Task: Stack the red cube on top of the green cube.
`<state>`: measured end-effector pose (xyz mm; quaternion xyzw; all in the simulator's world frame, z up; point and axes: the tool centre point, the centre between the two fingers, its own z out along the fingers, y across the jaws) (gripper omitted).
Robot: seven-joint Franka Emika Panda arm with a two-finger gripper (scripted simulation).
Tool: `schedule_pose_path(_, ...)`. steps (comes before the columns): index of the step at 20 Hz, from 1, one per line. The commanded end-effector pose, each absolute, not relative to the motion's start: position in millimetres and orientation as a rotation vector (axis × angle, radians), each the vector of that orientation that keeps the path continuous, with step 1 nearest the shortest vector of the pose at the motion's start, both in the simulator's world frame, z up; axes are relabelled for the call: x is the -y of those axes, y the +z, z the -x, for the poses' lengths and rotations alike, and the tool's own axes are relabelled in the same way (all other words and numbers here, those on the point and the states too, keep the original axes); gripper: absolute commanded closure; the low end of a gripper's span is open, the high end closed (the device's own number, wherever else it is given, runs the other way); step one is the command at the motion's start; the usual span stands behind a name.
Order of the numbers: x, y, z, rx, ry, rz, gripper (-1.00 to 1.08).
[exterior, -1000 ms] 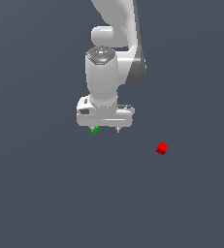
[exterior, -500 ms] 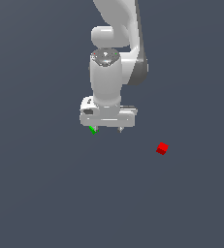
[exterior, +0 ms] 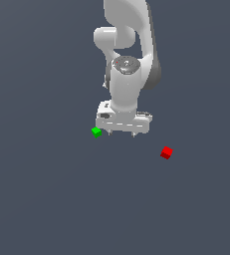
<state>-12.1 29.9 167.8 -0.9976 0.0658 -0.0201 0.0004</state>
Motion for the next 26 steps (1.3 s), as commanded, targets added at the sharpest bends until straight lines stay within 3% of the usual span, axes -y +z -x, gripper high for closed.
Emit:
schedule_pose_path(1, -47, 161, 15, -0.253, -0.058, 3.130, -0.92)
schedule_pose_path(26, -226, 85, 13, -0.762, -0.010, 3.048, -0.92)
